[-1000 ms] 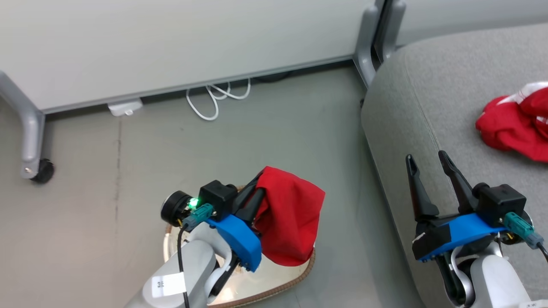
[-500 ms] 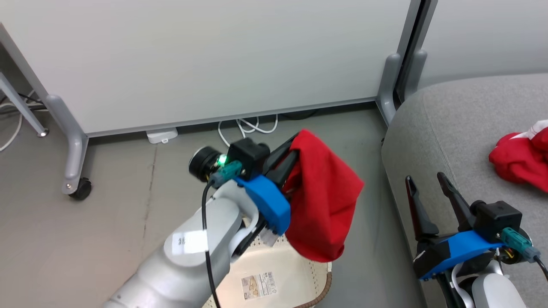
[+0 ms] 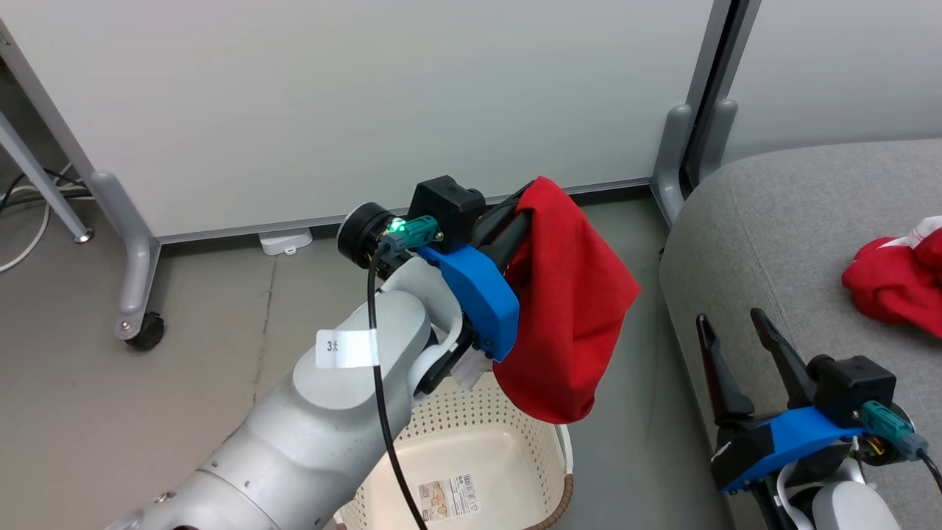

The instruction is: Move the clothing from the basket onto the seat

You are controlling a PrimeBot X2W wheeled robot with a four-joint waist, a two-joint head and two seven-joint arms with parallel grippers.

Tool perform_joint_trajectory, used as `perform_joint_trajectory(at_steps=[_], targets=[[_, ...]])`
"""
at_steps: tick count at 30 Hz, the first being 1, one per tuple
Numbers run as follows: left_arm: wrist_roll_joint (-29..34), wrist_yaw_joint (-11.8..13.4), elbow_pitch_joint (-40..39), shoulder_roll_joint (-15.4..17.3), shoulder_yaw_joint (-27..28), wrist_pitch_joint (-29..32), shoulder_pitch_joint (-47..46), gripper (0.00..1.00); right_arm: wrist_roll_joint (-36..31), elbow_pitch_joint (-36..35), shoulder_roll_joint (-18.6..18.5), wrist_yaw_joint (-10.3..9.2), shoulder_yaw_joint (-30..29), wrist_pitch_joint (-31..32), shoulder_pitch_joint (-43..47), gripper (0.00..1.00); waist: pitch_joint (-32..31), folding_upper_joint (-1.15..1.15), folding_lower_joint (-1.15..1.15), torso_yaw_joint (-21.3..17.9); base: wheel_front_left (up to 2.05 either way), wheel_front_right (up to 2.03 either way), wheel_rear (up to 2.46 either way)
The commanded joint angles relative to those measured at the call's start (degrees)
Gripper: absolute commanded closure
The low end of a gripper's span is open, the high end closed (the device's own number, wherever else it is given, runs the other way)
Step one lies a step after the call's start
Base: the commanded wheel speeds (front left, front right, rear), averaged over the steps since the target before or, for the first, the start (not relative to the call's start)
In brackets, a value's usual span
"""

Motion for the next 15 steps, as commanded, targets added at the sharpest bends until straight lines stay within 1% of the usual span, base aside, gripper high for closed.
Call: perform_joint_trajectory(at_steps=[1,8,12,15], targets=[[-0.7,0.2,0.6,0.0,0.1,0.0,-0.9,1.0,0.1,-0.2,0.2,0.01,0.0,0.1,0.7,0.0,-0.1,0.0,0.0,-0.1,0.0,0.0,0.0],[-1.5,0.4,1.6,-0.4,-0.5,-0.6,-0.9,1.0,-0.2,-0.4,0.2,0.01,1.3,0.6,0.7,0.0,-0.2,0.0,0.0,-0.1,0.0,0.0,0.0],[-1.9,0.4,2.0,-0.5,-0.9,-1.1,-1.1,1.0,0.5,0.1,0.2,0.01,4.7,1.3,-0.3,0.0,-0.1,0.0,0.0,0.1,0.0,0.0,0.0],[-2.1,0.5,2.3,-0.5,-1.3,-1.3,-1.2,1.0,0.8,0.9,-0.3,0.01,8.7,1.7,-1.8,0.0,0.1,0.0,0.0,0.1,0.0,0.0,0.0]])
